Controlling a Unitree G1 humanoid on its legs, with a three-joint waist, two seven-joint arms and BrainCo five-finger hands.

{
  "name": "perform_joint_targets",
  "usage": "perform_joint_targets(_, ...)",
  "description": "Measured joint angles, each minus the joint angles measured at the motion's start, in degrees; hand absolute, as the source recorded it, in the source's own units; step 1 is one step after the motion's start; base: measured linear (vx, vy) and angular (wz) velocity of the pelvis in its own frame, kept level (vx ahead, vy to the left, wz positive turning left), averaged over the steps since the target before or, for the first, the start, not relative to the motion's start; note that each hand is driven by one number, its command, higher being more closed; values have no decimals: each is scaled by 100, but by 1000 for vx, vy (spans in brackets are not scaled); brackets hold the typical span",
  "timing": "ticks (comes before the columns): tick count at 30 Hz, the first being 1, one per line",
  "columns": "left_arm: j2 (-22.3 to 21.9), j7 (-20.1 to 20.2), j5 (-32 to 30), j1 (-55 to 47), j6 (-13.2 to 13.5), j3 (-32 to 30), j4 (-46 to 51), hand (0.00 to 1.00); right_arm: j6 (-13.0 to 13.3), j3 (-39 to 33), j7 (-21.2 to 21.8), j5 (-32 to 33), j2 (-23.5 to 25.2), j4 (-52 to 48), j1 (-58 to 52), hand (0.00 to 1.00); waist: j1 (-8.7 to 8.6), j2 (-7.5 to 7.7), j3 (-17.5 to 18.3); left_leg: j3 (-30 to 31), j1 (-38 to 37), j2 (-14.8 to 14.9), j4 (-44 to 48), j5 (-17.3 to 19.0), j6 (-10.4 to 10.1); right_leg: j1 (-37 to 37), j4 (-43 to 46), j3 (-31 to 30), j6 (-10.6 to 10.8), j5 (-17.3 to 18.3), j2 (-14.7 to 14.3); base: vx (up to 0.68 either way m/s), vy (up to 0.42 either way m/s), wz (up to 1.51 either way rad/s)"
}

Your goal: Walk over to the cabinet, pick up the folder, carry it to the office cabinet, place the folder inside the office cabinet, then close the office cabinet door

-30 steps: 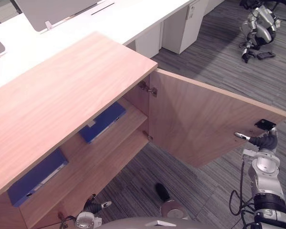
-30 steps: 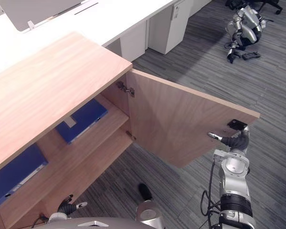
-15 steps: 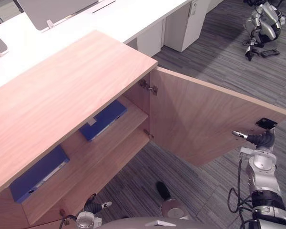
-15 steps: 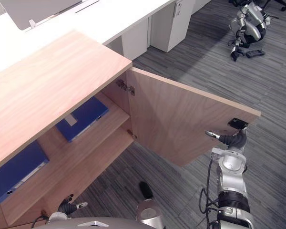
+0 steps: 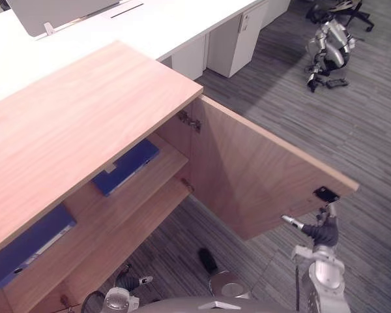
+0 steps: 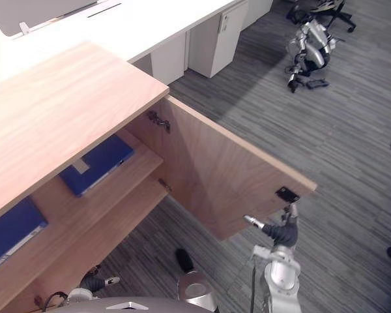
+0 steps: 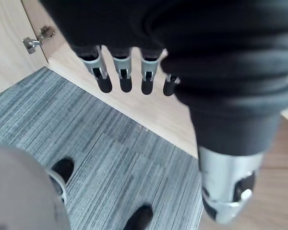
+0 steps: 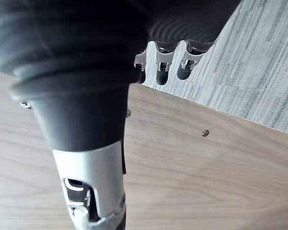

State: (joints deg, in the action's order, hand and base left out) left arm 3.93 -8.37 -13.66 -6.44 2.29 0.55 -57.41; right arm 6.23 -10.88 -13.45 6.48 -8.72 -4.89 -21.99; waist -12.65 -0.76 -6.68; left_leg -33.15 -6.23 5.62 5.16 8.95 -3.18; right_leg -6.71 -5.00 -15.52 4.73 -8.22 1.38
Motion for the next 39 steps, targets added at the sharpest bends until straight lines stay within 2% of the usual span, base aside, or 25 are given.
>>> perform_joint_targets(4,28,-3,-20,20,-41,138,-18,0,10,454,239,138,148,-417,-525,0,-3,45,32,-120,-51,30,67,46,-47,5,1,-9,-71,-55,-15,-76,-57,-18)
perform_joint_targets(8,71,-1,-22,109,-67,280,-4,0,-16,868,493,563,55,-784,-965,0,17,74,122,-155,13,79,182,104,-76,-39,39,-60,-112,-126,-38,-63,-67,-13)
perform_joint_targets(12,62,49,-78,250,-77,497,-1,0,-81,1277,929,804,-483,-1182,-1206,0,46,163,173,-87,22,110,267,126,-66,3,41,-91,-112,-178,-54,-67,-67,-4)
perform_joint_targets(16,89,132,-251,291,-109,633,-2,0,-110,1746,1433,892,-819,-1474,-1202,0,218,334,315,139,-89,102,271,129,-78,172,42,-39,-99,-170,-69,-74,-48,6)
perform_joint_targets(21,124,167,-346,206,-125,638,-70,0,-95,2392,1831,893,-812,-1757,-1087,0,376,629,500,346,-197,78,190,95,-83,299,161,103,-87,-54,-52,-105,-25,18)
perform_joint_targets(24,187,171,-348,222,-162,641,-197,0,-96,2596,1845,893,-770,-1797,-1001,0,445,763,592,540,-292,-39,-207,-90,-67,282,299,315,-110,283,21,-41,3,28)
perform_joint_targets(25,225,173,-348,225,-171,655,-209,0,-91,2632,1846,893,-767,-1837,-910,0,464,869,639,656,-301,-101,-339,-192,-54,268,368,399,-112,282,59,1,19,40)
perform_joint_targets(28,379,247,-351,250,-175,769,-236,0,-92,2664,1833,891,-761,-1794,-774,0,561,1055,751,919,-314,-202,-601,-398,-24,296,384,675,-121,273,143,19,15,48)
perform_joint_targets(31,460,253,-352,279,-174,859,-245,0,-40,2754,1825,890,-759,-1497,-500,0,637,1064,763,1080,-263,-267,-649,-441,29,309,385,847,-170,206,236,62,37,29)
perform_joint_targets(34,525,252,-351,346,-174,859,-310,0,-10,2870,1821,898,-751,-1146,-58,0,662,1028,754,1363,-75,-319,-640,-474,116,293,353,1120,-127,237,338,49,26,47)
perform_joint_targets(39,589,238,-343,399,-172,798,-322,0,23,2809,1815,954,-756,-428,578,0,919,873,671,1887,166,-407,-638,-541,206,320,349,1602,-52,293,458,50,9,56)
